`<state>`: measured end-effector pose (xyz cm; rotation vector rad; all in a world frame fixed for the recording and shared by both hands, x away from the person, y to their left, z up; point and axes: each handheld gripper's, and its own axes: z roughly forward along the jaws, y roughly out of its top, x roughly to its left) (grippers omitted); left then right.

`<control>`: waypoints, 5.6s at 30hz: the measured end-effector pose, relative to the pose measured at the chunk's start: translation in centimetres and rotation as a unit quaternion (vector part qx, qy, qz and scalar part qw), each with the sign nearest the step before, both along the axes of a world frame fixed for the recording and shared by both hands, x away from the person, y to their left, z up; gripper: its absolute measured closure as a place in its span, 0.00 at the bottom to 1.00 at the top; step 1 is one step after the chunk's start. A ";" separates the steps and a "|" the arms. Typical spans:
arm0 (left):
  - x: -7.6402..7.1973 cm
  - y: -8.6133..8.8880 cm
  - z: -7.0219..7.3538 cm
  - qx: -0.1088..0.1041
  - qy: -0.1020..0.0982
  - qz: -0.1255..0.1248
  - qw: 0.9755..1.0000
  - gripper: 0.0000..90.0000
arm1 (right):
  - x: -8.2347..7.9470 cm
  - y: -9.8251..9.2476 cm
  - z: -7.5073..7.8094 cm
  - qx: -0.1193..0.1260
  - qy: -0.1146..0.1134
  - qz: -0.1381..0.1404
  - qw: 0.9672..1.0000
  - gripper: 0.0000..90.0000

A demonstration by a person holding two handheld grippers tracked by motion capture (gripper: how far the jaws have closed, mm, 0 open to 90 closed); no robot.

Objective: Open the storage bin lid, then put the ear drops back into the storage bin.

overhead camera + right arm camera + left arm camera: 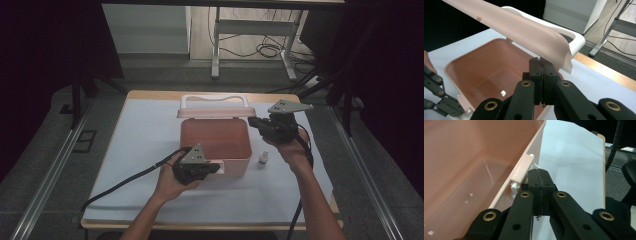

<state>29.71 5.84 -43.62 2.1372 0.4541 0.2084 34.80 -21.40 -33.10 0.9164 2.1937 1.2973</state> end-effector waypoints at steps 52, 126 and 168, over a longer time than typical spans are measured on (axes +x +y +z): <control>-0.2 0.0 -0.3 -0.008 -0.005 0.005 1.000 1.00 | 7.5 1.7 1.1 -0.030 0.033 -0.069 0.997 0.97; -0.3 0.0 -0.4 -0.012 -0.002 0.009 1.000 1.00 | 1.9 -4.5 -3.6 -0.150 0.121 -0.030 0.981 0.58; -0.4 0.0 -0.4 -0.012 -0.004 0.010 1.000 1.00 | 3.6 -2.8 -10.1 -0.239 0.221 -0.019 0.945 0.52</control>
